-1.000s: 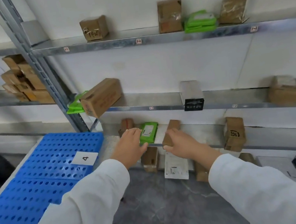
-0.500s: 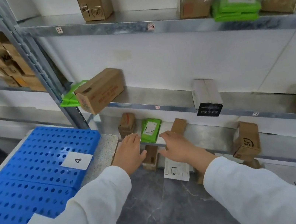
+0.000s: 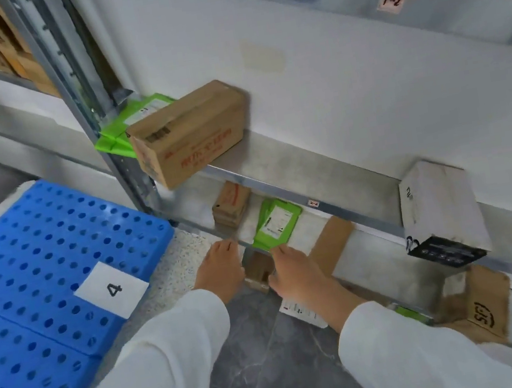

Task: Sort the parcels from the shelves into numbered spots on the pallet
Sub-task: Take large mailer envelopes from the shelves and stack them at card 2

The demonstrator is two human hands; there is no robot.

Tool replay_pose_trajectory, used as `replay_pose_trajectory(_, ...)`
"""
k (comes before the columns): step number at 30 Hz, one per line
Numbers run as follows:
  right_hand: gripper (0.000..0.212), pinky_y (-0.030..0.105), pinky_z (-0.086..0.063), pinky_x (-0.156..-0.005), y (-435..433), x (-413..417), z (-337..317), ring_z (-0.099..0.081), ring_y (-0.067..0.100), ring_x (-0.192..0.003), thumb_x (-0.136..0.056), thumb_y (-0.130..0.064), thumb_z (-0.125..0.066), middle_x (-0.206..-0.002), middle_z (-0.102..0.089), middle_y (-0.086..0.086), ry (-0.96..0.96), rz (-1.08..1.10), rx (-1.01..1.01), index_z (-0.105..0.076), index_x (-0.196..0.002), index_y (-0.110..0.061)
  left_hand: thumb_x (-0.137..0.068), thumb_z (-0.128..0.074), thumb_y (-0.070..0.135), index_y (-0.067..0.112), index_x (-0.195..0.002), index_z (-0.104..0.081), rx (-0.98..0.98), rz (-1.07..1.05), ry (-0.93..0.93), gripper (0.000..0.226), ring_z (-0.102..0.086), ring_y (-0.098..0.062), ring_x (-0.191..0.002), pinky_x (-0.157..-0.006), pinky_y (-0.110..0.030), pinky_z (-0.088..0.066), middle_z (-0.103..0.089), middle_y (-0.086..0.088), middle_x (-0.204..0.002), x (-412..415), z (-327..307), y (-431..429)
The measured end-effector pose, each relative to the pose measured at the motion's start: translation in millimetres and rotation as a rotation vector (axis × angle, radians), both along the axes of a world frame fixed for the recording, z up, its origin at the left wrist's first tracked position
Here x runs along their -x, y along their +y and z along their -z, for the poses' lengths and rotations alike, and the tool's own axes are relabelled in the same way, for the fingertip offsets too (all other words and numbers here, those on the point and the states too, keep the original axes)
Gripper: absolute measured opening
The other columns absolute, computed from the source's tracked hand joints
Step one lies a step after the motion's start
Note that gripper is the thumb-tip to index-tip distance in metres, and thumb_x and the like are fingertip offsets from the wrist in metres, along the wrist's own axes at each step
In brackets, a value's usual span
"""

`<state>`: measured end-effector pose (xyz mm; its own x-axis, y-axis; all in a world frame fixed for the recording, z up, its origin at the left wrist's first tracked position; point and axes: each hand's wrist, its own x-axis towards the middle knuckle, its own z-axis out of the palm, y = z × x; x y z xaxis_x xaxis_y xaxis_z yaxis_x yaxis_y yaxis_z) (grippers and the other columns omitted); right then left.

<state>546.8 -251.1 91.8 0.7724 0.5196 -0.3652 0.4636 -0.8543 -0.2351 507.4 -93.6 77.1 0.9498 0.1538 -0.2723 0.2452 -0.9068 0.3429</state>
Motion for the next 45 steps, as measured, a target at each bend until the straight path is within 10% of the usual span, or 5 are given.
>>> replay_pose_trajectory(24,0.039,0.036,-0.04,-0.091,63,-113,444,-0.051,0.029,-0.116,-0.091,-0.031,-0.055,-0.126,-0.052,0.01,0.192,0.056,-0.107,-0.047,-0.122,-0.009,-0.084,-0.059,0.013,0.006,-0.118,-0.052,-0.165,-0.102,0.059,0.036,-0.047,-0.026,-0.12,-0.104,-0.029,-0.033,-0.053,-0.009,-0.12,-93,413,11)
replay_pose_trajectory(29,0.072,0.04,-0.04,-0.099,83,-150,532,-0.048,0.033,-0.12,-0.089,-0.056,-0.052,-0.132,-0.049,0.018,0.126,0.23,-0.261,-0.038,-0.136,-0.003,-0.075,-0.077,0.018,0.002,-0.113,-0.062,-0.238,-0.132,-0.076,0.044,-0.06,-0.025,-0.11,-0.094,-0.029,-0.048,-0.064,-0.011,-0.113,-129,491,48)
replay_pose_trajectory(39,0.089,0.029,-0.027,-0.109,142,-247,612,-0.032,0.026,-0.14,-0.083,-0.04,-0.071,-0.153,-0.031,0.015,0.312,0.602,-0.618,-0.023,-0.148,-0.002,-0.095,-0.055,0.028,0.008,-0.138,-0.037,-0.306,-0.159,-0.289,0.051,-0.036,-0.02,-0.135,-0.112,-0.029,-0.029,-0.042,-0.007,-0.143,-198,588,123)
replay_pose_trajectory(45,0.079,0.037,-0.046,-0.1,152,-282,660,-0.055,0.023,-0.117,-0.065,-0.026,-0.087,-0.128,-0.058,0.004,0.397,0.687,-0.913,-0.047,-0.131,-0.01,-0.094,-0.057,0.03,0.009,-0.137,-0.038,-0.161,-0.258,-0.307,0.052,-0.034,-0.022,-0.136,-0.113,-0.034,-0.031,-0.042,-0.006,-0.142,-196,664,118)
